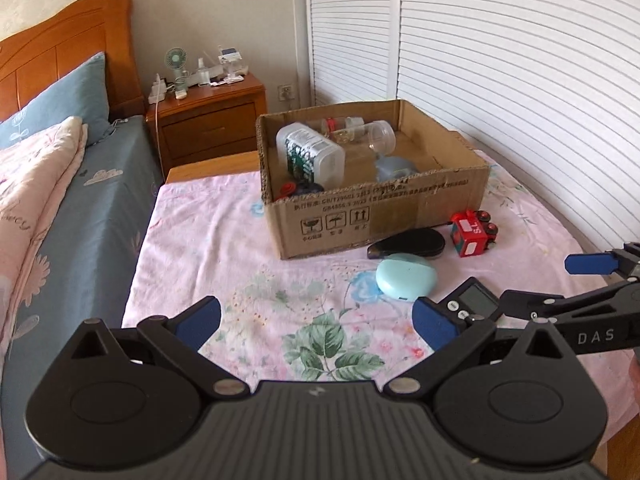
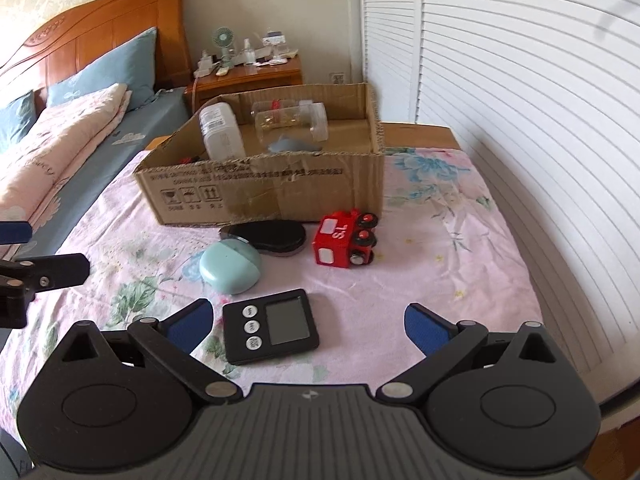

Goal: Organize rigid objects
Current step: 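Move left tool to the mint-green round case and close on it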

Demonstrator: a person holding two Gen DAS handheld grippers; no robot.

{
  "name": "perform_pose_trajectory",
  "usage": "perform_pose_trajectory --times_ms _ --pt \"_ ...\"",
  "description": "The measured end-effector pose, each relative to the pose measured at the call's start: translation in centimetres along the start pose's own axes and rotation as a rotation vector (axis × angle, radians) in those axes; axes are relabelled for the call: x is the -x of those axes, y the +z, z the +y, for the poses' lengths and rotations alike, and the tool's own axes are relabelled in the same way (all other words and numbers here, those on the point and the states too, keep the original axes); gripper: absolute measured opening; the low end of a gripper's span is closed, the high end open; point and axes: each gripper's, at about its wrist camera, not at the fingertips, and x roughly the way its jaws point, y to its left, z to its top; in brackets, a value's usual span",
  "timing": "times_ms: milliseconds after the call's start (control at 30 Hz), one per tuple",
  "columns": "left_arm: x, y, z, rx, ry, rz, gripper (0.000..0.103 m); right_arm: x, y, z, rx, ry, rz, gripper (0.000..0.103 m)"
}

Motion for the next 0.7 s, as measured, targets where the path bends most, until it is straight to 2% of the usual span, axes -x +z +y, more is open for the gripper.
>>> perform_pose_trajectory --times_ms 200,467,633,700 --pt "-1.4 -1.3 1.1 0.086 -0.03 0.041 0.101 -1.8 -0.8 1.2 0.05 0.009 0.036 0.103" --pt "-2.1 -2.1 1.9 0.096 -0.027 0.03 0.101 -5.1 -1.6 3.3 0.141 -0.041 0.077 0.103" --pt "-2.8 -2.2 2.5 0.102 -0.03 0.041 0.101 -6.3 -1.6 3.0 0.128 -0.087 0.091 0.103" --pt "-3.1 -2.2 2.5 0.102 -0.034 0.046 0.101 -6.3 -1.6 2.2 0.101 -0.077 0.092 0.103"
